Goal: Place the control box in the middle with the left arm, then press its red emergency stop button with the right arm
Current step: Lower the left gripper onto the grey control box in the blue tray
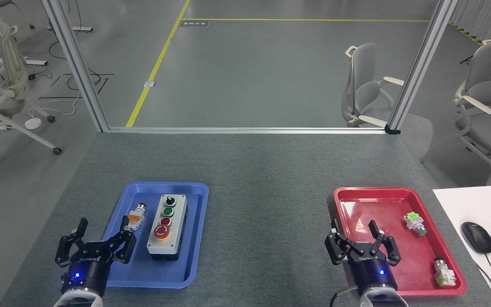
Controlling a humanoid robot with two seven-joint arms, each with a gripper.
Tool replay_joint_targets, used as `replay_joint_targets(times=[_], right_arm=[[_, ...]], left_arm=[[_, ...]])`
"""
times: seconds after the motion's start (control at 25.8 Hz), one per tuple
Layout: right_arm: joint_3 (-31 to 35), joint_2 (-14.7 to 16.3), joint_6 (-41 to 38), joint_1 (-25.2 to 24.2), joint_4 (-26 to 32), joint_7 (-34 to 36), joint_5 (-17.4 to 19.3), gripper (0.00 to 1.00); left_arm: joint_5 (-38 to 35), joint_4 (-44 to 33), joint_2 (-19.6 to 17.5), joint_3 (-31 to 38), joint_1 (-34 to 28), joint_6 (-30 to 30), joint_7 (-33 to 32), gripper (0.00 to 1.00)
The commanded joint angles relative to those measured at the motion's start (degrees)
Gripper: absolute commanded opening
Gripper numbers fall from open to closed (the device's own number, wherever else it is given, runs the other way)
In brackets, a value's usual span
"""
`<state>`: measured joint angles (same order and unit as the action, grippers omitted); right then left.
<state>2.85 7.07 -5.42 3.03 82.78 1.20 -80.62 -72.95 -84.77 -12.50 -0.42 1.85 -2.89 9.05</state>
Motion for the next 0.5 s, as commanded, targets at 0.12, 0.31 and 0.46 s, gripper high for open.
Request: replay_joint_targets(times=[0.12, 0.31, 0.46], right_arm=[[-0.22, -0.48, 1.38, 0.40, -0.08, 0.03, 0.11, 0.98], [-0.74, -0.48, 1.64, 0.40, -0.16, -0.06, 0.11, 0.98], [-0.74, -0.57, 1.55, 0.40, -0.16, -0.15, 0.11, 0.98]], left_arm=[[0.88, -0.48, 0.90, 0.24, -0.01, -0.36, 0.89, 0.99], [0.88, -2.59, 1.16, 0.07, -0.71, 0.17, 0.71, 0.99], [0.80, -2.86, 0.99, -0.02, -0.80, 0.52, 0.53, 0.99]])
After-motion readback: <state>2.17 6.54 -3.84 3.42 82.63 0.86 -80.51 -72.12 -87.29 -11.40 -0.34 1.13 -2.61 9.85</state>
